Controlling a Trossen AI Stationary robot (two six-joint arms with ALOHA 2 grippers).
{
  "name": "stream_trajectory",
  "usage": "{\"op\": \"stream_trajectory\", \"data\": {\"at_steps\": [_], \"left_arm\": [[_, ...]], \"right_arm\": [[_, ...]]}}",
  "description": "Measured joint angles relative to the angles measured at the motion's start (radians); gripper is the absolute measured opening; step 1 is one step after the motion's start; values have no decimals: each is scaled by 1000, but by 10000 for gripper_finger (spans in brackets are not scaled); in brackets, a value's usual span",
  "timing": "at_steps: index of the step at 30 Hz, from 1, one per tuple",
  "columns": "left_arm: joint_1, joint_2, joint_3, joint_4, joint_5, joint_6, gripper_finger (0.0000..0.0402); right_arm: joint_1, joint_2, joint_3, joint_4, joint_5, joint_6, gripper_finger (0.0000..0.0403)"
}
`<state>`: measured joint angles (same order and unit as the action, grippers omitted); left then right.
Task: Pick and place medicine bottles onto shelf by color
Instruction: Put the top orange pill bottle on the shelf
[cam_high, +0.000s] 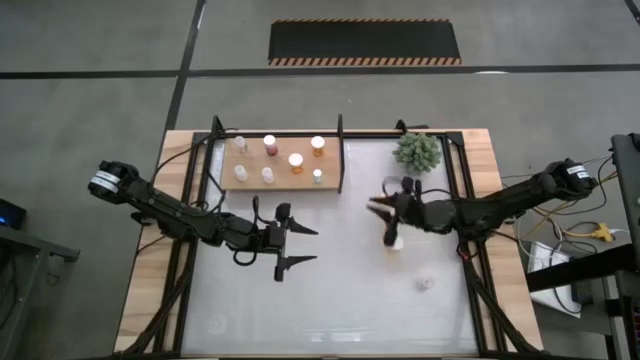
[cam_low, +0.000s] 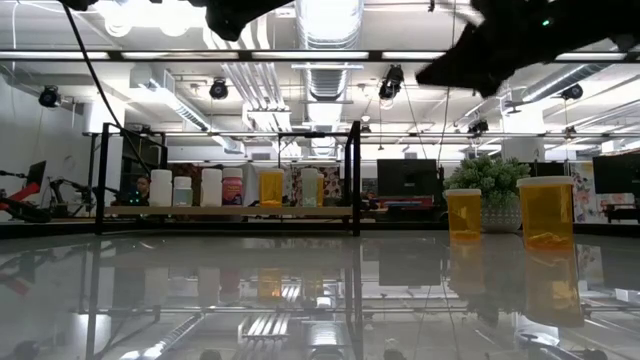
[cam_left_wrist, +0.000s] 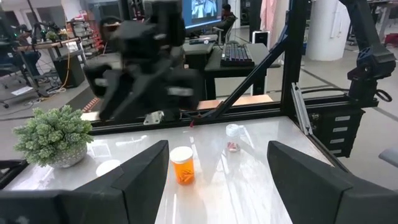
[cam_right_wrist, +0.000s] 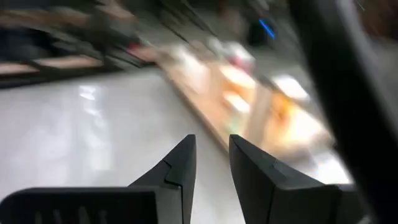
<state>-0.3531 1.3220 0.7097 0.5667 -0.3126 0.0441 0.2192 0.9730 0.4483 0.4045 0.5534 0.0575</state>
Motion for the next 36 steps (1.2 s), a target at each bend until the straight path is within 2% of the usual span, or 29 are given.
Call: {"op": "stream_trajectory", "data": {"at_steps": [2, 5, 7, 9, 12, 16, 20, 25, 31, 36], "left_arm": [[0, 0, 0, 1, -7, 20, 256], [0, 0, 0, 0, -15, 44, 256], [0, 0, 0, 1, -17, 56, 256], [0, 0, 0, 0, -18, 71, 256], [0, 0, 0, 0, -25, 76, 256], [0, 0, -1, -1, -69, 75, 256], [0, -9, -1, -10, -86, 75, 256], [0, -37, -1, -59, -90, 70, 256], [0, -48, -3, -94, -90, 68, 256], [0, -48, -4, -117, -90, 72, 256]], "right_arm": [[-13, 0, 71, -243, 84, 200, 85], [-27, 2, 185, -628, 97, 410, 98], [-37, 12, 246, -813, 107, 518, 119], [-51, 27, 284, -928, 118, 607, 147], [-80, 48, 308, -974, 107, 682, 189], [-146, 91, 306, -973, -43, 697, 232], [-215, 163, 305, -968, -91, 703, 260], [-286, 247, 305, -970, -133, 710, 282], [-292, 287, 305, -965, -159, 734, 298], [-292, 292, 303, -969, -165, 765, 296]]}}
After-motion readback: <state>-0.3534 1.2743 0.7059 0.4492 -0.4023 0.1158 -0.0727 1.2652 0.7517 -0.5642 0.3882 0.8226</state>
